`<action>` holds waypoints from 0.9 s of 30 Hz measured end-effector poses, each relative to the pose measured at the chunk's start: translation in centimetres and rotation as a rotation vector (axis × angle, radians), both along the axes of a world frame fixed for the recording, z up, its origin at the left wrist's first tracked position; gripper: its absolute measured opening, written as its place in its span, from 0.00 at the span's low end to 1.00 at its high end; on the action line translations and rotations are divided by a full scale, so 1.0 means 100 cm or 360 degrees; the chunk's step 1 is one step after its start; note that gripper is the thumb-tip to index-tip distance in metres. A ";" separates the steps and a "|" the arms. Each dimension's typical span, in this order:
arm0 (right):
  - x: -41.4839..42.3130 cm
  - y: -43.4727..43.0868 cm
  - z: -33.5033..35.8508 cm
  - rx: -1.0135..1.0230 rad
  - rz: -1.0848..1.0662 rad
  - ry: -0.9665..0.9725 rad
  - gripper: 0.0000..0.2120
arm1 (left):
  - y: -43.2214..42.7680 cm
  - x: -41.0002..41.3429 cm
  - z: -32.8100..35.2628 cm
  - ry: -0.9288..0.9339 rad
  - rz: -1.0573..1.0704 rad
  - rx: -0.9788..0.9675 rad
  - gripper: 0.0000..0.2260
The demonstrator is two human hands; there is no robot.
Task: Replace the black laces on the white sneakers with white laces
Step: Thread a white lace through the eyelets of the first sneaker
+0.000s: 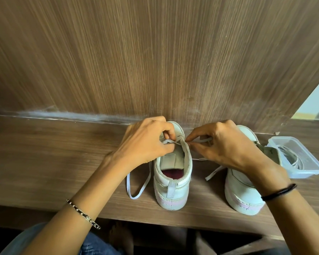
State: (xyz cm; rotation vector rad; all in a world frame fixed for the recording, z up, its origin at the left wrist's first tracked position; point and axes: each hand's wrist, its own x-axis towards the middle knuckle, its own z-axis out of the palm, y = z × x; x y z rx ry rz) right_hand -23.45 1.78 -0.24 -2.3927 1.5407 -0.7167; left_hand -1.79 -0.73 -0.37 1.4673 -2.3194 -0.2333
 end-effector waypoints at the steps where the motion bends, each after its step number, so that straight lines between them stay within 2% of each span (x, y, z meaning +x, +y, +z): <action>1: 0.001 0.001 0.001 0.0009 -0.0005 0.0005 0.06 | 0.000 0.001 0.001 0.0009 0.0000 0.0048 0.04; 5: 0.001 0.001 0.000 0.0040 -0.0079 0.0040 0.10 | 0.000 0.005 0.003 0.0010 0.0002 0.0202 0.07; 9: 0.003 -0.001 -0.002 0.0161 0.0009 -0.0008 0.02 | -0.001 0.005 0.001 0.0017 -0.0002 0.0218 0.05; 14: 0.005 -0.002 -0.002 0.0236 0.0007 -0.0041 0.04 | -0.004 0.005 -0.003 0.0025 -0.0067 0.0294 0.04; 18: 0.004 -0.001 0.000 0.0310 -0.0014 -0.0064 0.05 | -0.007 0.014 0.002 0.0341 -0.0131 0.0660 0.11; 21: 0.005 0.000 0.001 0.0348 0.0004 -0.0058 0.06 | -0.011 0.025 0.006 0.0591 -0.0068 0.0885 0.08; 23: 0.005 0.001 0.001 0.0356 0.0013 -0.0042 0.06 | -0.014 0.031 0.004 0.0587 -0.0018 0.0948 0.10; 27: 0.005 0.000 0.000 0.0342 -0.0001 -0.0042 0.07 | -0.014 0.042 0.002 0.0524 -0.0106 0.1118 0.07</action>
